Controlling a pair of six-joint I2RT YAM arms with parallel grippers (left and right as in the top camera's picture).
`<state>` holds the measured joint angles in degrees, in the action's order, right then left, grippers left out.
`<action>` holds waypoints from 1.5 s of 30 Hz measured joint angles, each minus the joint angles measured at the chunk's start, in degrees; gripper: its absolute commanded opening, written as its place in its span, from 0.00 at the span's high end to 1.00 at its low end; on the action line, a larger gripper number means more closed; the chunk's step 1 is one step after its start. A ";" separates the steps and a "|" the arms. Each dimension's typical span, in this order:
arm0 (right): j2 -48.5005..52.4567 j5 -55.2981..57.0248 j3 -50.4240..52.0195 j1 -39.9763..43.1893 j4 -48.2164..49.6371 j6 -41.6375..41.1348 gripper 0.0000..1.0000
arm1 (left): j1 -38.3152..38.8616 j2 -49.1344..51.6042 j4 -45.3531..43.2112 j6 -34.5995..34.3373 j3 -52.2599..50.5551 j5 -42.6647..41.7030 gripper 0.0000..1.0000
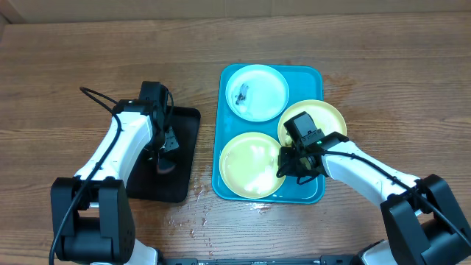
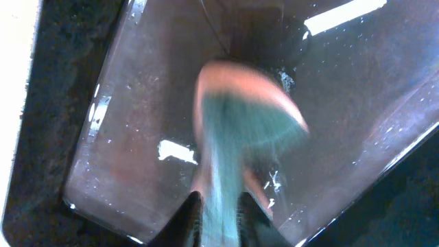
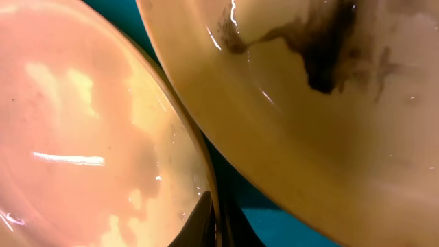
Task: Clean dirty plates on tray and stack at the side
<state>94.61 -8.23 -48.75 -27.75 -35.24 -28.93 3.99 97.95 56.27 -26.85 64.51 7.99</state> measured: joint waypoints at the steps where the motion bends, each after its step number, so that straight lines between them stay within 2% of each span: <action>1: 0.00 0.13 -0.07 0.00 -0.26 0.02 0.96 | 0.00 0.00 0.24 0.09 0.04 -0.02 0.72; 4: 0.00 1.27 -0.90 -0.02 -2.82 0.04 0.96 | 0.00 0.00 2.21 0.04 0.61 -0.26 0.57; 5: 0.00 1.79 -1.25 0.00 -3.98 0.04 0.96 | 0.00 0.00 3.26 0.09 1.18 -0.42 0.55; 10: -0.59 5.53 -4.48 0.02 -10.75 0.74 0.96 | 0.00 -0.48 10.08 0.07 7.15 -0.68 0.53; 12: -1.42 6.67 -6.97 0.00 -13.64 1.99 0.96 | 0.00 -1.55 12.35 0.13 10.27 -0.85 0.43; 16: -2.64 9.97 -15.13 -0.87 -18.36 5.42 0.96 | -0.31 -5.18 16.61 -0.07 17.16 -1.44 0.16; 20: -2.75 13.49 -23.04 -5.29 -17.05 8.85 0.96 | -2.62 -10.80 19.80 0.17 26.14 -3.45 0.01; 25: -3.15 19.17 -27.12 -14.95 -4.35 11.89 0.96 | -8.76 -17.59 23.12 0.04 35.19 -7.23 0.00; 30: -1.55 26.95 -27.23 -24.09 7.37 13.53 0.96 | -13.16 -23.76 25.18 0.07 37.18 -10.01 0.00; 38: 9.49 47.19 -27.28 -34.38 23.69 17.53 0.96 | -14.64 -27.56 26.10 0.09 37.18 -11.37 0.00; 45: 10.45 60.74 -27.21 -39.95 32.22 26.08 0.96 | -14.64 -29.07 26.32 0.09 37.18 -11.69 0.00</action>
<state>105.06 52.51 -75.96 -67.70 -3.03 -2.85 -10.66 68.88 82.59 -26.76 101.69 -3.70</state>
